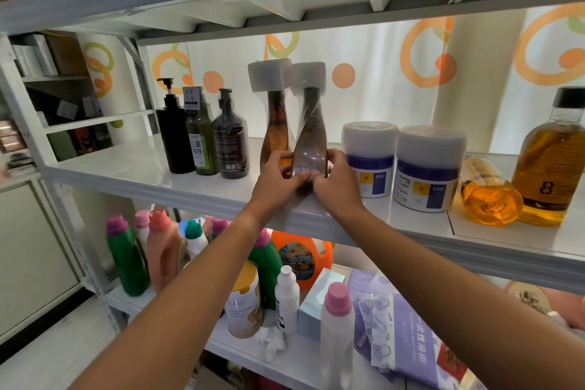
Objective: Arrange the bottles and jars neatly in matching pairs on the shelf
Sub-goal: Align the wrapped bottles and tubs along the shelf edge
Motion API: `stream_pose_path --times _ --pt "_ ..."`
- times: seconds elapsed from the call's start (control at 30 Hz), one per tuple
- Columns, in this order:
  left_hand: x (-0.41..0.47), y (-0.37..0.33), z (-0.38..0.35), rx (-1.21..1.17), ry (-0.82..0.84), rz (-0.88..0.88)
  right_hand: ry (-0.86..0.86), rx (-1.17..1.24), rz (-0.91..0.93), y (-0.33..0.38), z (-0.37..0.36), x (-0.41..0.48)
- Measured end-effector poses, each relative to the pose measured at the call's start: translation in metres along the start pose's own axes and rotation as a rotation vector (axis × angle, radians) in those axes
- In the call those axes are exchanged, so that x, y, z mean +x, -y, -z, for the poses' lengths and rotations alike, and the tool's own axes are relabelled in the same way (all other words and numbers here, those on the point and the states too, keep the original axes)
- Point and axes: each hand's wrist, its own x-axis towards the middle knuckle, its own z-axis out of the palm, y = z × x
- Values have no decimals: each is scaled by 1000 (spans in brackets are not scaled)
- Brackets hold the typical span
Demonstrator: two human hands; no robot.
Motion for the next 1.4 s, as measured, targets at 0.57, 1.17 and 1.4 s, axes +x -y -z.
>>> stream_pose_path --times 0.57,1.17,1.4 --pt "-3 9 -4 344 -127 -64 -60 -278 28 1 -5 -1" --pt "-40 3 -16 357 -48 -106 237 -229 23 8 23 -21" --pt "-71 -56 -103 12 -254 -374 -46 -150 285 0 91 -59"
